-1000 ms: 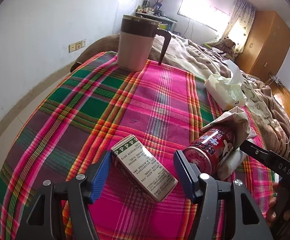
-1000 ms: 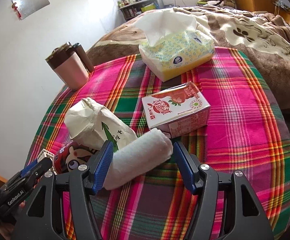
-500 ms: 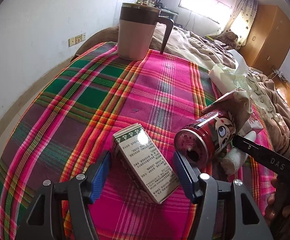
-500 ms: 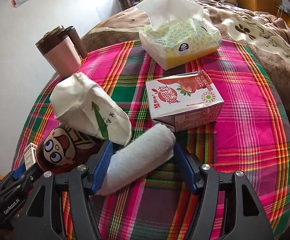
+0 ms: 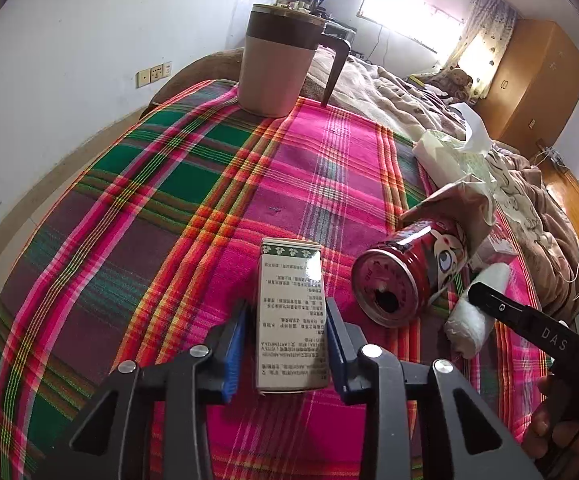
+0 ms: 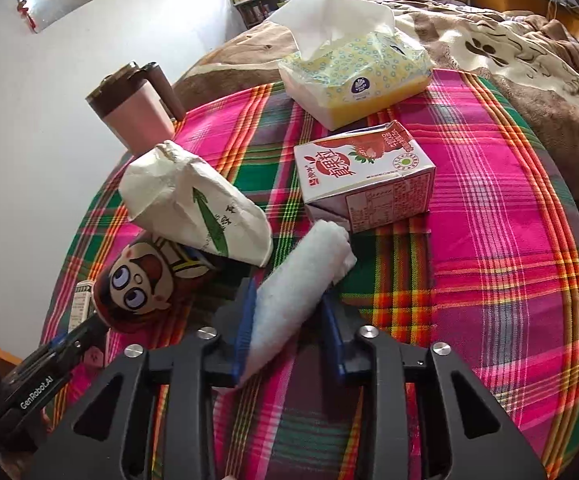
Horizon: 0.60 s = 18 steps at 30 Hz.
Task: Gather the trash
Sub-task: 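Grasp the white rolled cloth with the right gripper while the left gripper grasps the small white medicine box, then carry the rolled cloth and medicine box over the white bin with both grippers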
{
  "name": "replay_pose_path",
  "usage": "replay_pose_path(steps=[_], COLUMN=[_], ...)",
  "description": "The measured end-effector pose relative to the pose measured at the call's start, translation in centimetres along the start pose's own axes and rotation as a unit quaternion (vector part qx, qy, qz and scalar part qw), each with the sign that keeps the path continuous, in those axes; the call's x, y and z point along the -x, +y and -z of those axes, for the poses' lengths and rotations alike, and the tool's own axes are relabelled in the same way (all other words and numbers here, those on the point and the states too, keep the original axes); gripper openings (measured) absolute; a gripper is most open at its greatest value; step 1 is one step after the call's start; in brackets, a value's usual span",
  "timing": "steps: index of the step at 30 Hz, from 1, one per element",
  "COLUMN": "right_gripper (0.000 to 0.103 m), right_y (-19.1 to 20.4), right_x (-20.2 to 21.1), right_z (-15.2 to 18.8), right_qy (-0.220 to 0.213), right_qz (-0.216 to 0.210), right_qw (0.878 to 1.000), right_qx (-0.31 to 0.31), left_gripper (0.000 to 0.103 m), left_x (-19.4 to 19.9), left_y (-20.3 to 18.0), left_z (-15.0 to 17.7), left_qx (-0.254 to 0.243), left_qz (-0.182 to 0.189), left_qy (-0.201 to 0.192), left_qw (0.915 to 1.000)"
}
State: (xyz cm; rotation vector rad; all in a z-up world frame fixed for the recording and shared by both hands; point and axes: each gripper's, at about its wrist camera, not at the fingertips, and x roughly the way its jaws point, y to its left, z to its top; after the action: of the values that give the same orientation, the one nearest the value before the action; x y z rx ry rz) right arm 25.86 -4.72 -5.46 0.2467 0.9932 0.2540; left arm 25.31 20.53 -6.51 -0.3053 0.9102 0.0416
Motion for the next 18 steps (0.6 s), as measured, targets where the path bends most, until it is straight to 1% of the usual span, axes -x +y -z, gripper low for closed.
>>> replay_pose_path(steps=[1,6,9,13,18], right_gripper=[0.027,0.021,0.019,0.019,0.019], right_y=[-0.1,-0.2,-0.1,-0.7,-1.1], right_x=[0.3,1.6,2.3,3.4,5.1], right_z=[0.1,0.6,0.9,1.1,1.7], right_qy=[-0.003,-0.019,-0.031,-0.040,-0.061], right_qz=[-0.003,-0.016,-0.015,-0.026,-0.018], right_qw=[1.000,1.000,0.999,0.999,0.998], right_qx=[-0.001,0.011,0.022,0.017,0.027], left_gripper=[0.036,0.036,0.036,0.036,0.036], left_x=[0.1,0.9,1.7,3.0,5.3], left_y=[-0.1,-0.2,-0.6,-1.4,-3.3], left_z=[0.1,0.6,0.9,1.4,2.3], left_qx=[-0.001,-0.005,-0.008,-0.016,-0.036], left_qz=[0.001,0.003,0.010,0.018,0.029], left_qy=[-0.001,-0.011,-0.019,-0.029,-0.047], left_qw=[1.0000,0.9999,0.9997,0.9993,0.9978])
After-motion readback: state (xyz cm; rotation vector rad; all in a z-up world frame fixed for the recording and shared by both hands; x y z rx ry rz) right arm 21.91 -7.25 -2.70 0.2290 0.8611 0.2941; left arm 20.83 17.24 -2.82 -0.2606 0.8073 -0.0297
